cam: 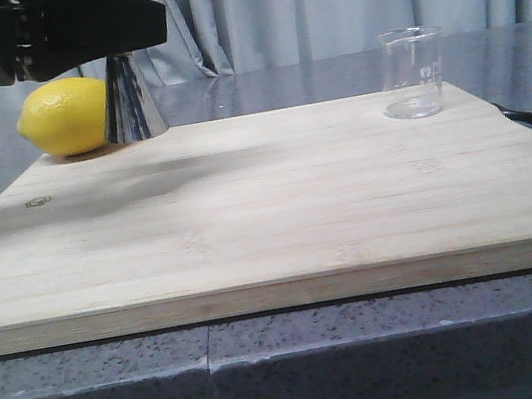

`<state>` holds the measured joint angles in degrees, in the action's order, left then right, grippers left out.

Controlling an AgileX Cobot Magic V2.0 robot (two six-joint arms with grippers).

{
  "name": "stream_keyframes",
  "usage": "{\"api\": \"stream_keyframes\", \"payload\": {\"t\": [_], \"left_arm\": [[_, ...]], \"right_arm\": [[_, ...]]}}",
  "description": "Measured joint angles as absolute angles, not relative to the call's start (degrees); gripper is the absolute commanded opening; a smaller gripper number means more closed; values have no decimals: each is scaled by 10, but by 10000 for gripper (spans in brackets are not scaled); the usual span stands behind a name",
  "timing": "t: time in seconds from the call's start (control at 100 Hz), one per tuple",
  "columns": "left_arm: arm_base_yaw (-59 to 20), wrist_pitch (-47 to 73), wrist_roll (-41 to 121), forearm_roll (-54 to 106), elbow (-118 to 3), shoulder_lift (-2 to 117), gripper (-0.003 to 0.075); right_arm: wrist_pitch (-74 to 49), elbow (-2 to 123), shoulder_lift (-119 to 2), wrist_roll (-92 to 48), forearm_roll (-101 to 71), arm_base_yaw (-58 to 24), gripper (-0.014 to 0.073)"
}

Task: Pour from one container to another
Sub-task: 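Withdraw the right gripper from the beaker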

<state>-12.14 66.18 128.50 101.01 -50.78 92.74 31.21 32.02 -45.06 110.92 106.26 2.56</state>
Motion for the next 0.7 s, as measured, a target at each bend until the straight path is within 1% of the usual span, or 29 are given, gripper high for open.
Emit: {"api": "stream_keyframes", "payload": {"t": [0.17, 0.7], "left_arm": [[-121, 662, 1285, 1010, -508, 927, 218], [-121, 662, 1285, 1010, -508, 927, 218]], "right_arm": [[313, 315, -433, 1110, 1063, 26, 513], [313, 315, -433, 1112, 1063, 26, 512]]}}
